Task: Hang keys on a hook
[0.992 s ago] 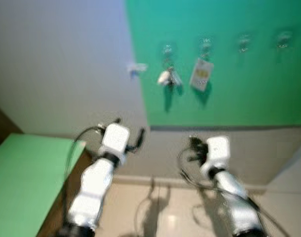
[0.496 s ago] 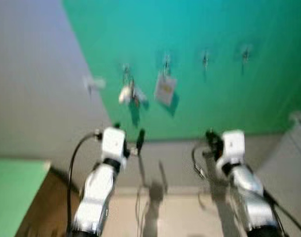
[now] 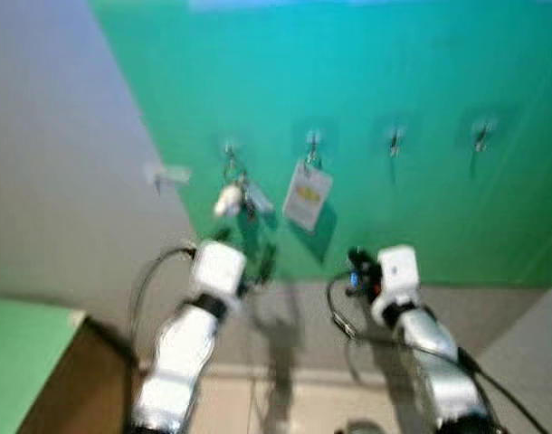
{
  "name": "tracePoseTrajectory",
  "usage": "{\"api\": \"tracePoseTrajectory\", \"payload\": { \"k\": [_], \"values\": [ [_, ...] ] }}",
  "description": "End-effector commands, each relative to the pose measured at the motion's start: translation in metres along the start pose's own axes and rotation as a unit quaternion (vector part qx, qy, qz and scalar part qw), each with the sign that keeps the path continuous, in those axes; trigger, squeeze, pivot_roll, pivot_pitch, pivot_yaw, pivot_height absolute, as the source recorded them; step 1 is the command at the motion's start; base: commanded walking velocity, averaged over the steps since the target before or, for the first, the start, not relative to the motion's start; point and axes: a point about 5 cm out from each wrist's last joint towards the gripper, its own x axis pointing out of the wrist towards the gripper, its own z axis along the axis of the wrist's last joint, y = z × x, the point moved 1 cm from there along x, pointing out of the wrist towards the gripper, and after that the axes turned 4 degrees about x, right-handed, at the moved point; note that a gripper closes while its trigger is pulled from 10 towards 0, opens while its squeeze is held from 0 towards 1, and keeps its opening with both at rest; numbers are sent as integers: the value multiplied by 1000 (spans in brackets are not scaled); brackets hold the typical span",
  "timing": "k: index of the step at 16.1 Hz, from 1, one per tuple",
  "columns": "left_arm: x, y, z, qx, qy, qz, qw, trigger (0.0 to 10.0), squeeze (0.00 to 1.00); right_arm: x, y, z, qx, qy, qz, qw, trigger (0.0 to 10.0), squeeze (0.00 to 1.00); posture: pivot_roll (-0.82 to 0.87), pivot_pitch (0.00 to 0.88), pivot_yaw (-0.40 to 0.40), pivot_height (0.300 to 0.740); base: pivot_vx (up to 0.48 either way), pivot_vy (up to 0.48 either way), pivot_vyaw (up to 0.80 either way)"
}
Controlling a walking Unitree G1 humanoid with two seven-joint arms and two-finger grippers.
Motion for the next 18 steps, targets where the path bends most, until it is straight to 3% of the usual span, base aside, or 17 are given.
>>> {"api": "tracePoseTrajectory", "payload": {
  "k": [1, 6, 10, 15, 18],
  "values": [
    [-4, 12, -1, 15, 4, 11, 1000, 10000, 0, 1, 1, 4, 3, -7, -5, 1000, 10000, 0, -214, 3, 106, 740, 0, 0, 0],
    [-17, -3, -5, 18, 17, -57, 998, 10000, 0, -9, -13, 9, -7, -3, 9, 1000, 10000, 0, -217, 5, 101, 740, 0, 0, 0],
    [-12, -8, 24, 41, -30, -104, 993, 10000, 0, -15, -27, 51, -27, -33, 59, 997, 10000, 0, -220, 36, 101, 740, 0, 0, 0],
    [-1, -1, 35, 41, -42, -97, 994, 10000, 0, 16, -30, 115, -27, -109, 47, 993, 10000, 0, -216, 50, 106, 740, 0, 0, 0],
    [-2, -1, 36, 40, -40, -95, 994, 10000, 0, 19, -30, 134, -28, -119, 59, 991, 10000, 0, -203, 56, 102, 740, 0, 0, 0]
  ]
}}
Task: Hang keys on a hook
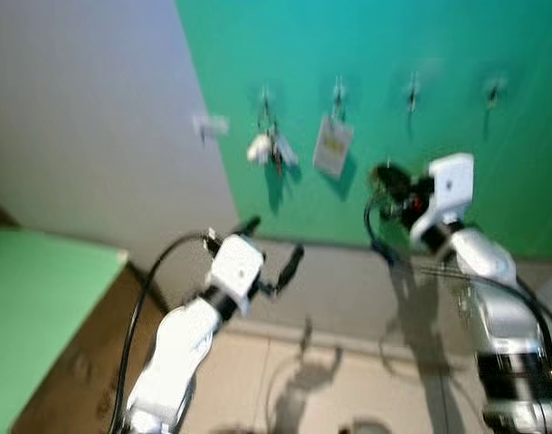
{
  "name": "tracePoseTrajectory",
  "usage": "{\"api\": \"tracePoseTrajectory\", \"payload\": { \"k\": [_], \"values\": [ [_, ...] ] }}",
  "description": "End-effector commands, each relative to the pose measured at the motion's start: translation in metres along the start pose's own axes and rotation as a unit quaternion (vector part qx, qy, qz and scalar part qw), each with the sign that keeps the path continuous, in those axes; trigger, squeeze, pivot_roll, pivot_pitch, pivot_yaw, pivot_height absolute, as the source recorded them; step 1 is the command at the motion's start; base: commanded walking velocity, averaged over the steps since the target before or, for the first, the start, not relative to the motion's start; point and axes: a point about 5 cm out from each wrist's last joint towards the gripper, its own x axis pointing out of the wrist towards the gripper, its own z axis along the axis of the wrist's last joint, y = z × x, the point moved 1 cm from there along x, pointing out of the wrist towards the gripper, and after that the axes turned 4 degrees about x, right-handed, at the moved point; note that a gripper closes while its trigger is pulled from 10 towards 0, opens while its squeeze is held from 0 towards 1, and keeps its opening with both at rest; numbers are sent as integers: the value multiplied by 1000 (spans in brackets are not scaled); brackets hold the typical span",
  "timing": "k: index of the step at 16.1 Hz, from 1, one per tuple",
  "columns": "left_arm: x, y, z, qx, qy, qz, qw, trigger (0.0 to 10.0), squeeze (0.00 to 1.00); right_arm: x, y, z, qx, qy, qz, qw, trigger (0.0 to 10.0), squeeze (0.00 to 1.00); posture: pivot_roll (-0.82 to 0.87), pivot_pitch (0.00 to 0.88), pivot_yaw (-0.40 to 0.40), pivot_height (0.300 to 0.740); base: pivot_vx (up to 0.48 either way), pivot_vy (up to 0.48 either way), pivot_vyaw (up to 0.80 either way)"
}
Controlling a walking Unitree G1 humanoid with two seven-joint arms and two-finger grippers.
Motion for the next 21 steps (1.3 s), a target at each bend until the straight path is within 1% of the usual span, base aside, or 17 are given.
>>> {"api": "tracePoseTrajectory", "payload": {
  "k": [1, 2, 4, 6, 8, 11, 15, 16, 17, 19, 21],
  "values": [
    [-2, 5, 1, 4, 3, 7, 1000, 10000, 0, 6, 0, 15, -1, -17, 5, 1000, 10000, 0, -198, 58, 98, 740, 0, 0, 0],
    [-2, 5, 1, 3, 4, 8, 1000, 10000, 0, 7, -1, 16, 0, -17, 5, 1000, 10000, 0, -194, 60, 97, 740, 0, 0, 0],
    [-4, 3, 0, 1, 7, 9, 1000, 10000, 0, 12, -5, 28, 5, -26, 6, 1000, 10000, 0, -188, 62, 92, 740, 0, 0, 0],
    [-5, 3, 0, 0, 8, 10, 1000, 10000, 0, 14, -5, 37, 9, -34, 10, 999, 10000, 0, -187, 62, 91, 740, 0, 0, 0],
    [-5, 3, 0, 0, 8, 12, 1000, 10000, 0, 14, -8, 47, 1, -44, 11, 999, 10000, 0, -188, 65, 90, 740, 0, 0, 0],
    [-5, 1, 0, -2, 10, 10, 1000, 10000, 0, 12, -14, 44, -7, -34, 2, 999, 10000, 0, -191, 68, 90, 740, 0, 0, 0],
    [-4, -2, 0, -8, 8, 1, 1000, 10000, 0, 9, -11, 48, -6, -36, 4, 999, 10000, 0, -199, 74, 97, 740, 0, 0, 0],
    [-3, -4, 1, -9, 6, -5, 1000, 10000, 0, 5, -13, 53, -13, -34, 16, 999, 10000, 0, -207, 76, 102, 740, 0, 0, 0],
    [-2, -4, 1, -9, 5, -7, 1000, 10000, 0, 2, -13, 54, -17, -26, 27, 999, 10000, 0, -208, 77, 103, 740, 0, 0, 0],
    [-1, -5, 2, -8, 4, -11, 1000, 10000, 0, -9, -15, 45, -22, 2, 42, 999, 10000, 0, -221, 80, 110, 740, 0, 0, 0],
    [0, -4, 1, -8, 4, -15, 1000, 10000, 0, -17, -12, 36, -14, 22, 55, 998, 10000, 0, -227, 80, 116, 740, 0, 0, 0]
  ]
}}
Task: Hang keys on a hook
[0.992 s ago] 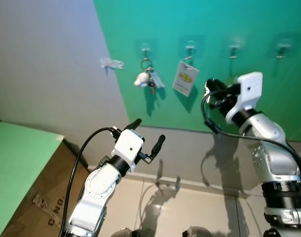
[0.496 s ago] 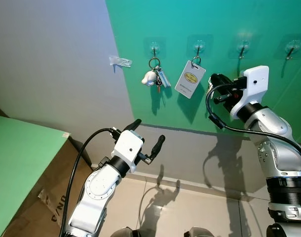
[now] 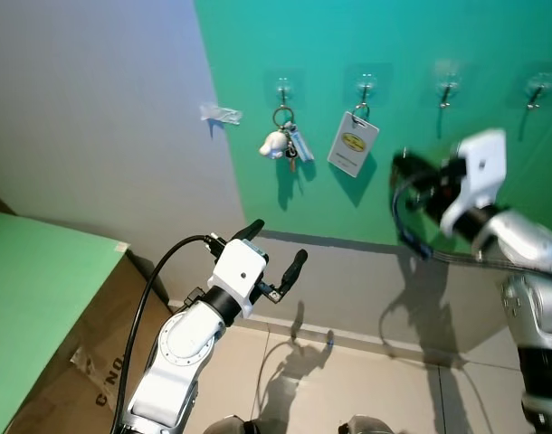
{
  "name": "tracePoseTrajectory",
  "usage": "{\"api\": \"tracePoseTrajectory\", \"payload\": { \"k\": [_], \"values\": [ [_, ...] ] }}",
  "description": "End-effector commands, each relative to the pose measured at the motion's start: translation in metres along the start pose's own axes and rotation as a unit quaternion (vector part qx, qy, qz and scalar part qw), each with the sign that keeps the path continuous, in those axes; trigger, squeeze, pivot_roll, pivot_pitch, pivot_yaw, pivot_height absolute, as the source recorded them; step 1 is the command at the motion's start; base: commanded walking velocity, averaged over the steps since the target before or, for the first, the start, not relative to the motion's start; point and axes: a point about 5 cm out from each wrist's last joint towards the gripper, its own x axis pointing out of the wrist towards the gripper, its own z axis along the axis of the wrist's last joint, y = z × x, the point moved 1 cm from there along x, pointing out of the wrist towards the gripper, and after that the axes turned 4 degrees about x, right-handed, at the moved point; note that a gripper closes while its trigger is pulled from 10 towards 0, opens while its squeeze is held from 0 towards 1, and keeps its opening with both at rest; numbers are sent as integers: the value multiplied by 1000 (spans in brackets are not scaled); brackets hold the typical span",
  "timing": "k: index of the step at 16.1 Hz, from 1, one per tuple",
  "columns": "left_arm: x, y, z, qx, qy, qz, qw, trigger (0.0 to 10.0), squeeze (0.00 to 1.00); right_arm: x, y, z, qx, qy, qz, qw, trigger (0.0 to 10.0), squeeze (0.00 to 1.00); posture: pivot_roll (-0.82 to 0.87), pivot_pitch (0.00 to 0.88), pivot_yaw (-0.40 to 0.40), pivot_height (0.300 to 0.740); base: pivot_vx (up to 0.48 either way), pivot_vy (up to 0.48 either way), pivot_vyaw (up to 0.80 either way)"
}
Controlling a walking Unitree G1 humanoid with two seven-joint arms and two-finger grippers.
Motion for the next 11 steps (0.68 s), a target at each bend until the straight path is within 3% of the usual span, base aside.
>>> {"api": "tracePoseTrajectory", "payload": {
  "k": [1, 6, 7, 11],
  "values": [
    [1, 1, -1, 3, 4, -6, 1000, 10000, 0, -3, 6, 8, 6, -13, 15, 1000, 10000, 0, -233, 78, 122, 740, 0, 0, 0],
    [5, 2, 0, 6, 0, -13, 1000, 10000, 0, -8, 7, 23, 21, -38, 6, 999, 10000, 0, -253, 58, 142, 740, 0, 0, 0],
    [7, 4, 0, 8, -1, -16, 1000, 10000, 0, -10, 8, 38, 16, -49, 22, 998, 10000, 0, -257, 45, 146, 740, 0, 0, 0],
    [10, 4, -1, 10, -2, -19, 1000, 10000, 0, -15, -2, 54, 5, -53, 24, 998, 10000, 0, -267, 29, 142, 740, 0, 0, 0]
  ]
}}
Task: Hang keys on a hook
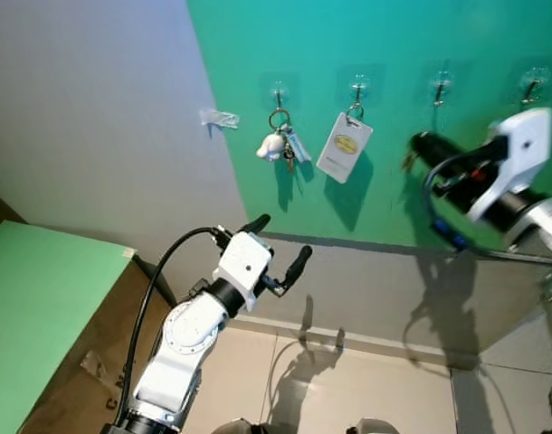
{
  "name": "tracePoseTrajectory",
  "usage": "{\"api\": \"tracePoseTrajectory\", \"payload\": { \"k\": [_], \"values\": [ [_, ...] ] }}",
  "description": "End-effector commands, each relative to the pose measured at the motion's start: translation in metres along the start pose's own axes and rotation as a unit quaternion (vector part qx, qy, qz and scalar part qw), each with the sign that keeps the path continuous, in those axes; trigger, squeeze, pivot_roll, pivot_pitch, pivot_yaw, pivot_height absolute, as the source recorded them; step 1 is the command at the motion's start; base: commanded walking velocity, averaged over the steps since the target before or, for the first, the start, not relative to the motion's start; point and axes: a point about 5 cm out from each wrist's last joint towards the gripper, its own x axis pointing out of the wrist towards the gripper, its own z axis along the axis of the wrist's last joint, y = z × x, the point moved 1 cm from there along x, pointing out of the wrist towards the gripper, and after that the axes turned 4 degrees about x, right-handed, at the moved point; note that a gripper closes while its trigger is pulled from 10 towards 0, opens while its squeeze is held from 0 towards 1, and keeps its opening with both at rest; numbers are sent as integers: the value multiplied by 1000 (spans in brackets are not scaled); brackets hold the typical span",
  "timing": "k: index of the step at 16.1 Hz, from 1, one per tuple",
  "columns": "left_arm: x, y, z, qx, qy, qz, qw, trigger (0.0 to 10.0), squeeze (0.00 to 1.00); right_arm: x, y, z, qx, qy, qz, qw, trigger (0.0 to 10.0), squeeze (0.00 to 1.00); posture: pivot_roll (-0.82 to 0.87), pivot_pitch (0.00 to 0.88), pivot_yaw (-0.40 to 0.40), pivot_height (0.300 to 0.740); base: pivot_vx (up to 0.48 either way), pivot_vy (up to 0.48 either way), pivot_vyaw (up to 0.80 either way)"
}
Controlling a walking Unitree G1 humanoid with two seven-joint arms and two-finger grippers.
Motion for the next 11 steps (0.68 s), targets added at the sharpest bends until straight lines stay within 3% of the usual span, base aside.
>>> {"api": "tracePoseTrajectory", "payload": {
  "k": [1, 6, 11],
  "values": [
    [1, 2, 0, 6, -3, -3, 1000, 10000, 0, 2, 1, 12, 2, -16, 11, 1000, 10000, 0, -267, 24, 138, 740, 0, 0, 0],
    [3, 2, 0, 7, -6, 0, 1000, 10000, 0, 8, -3, 18, 5, -16, 9, 1000, 10000, 0, -256, 19, 130, 740, 0, 0, 0],
    [0, 4, -1, 7, -3, 5, 1000, 10000, 0, 13, -4, 13, 40, -11, 0, 999, 10000, 0, -239, 29, 130, 740, 0, 0, 0]
  ]
}}
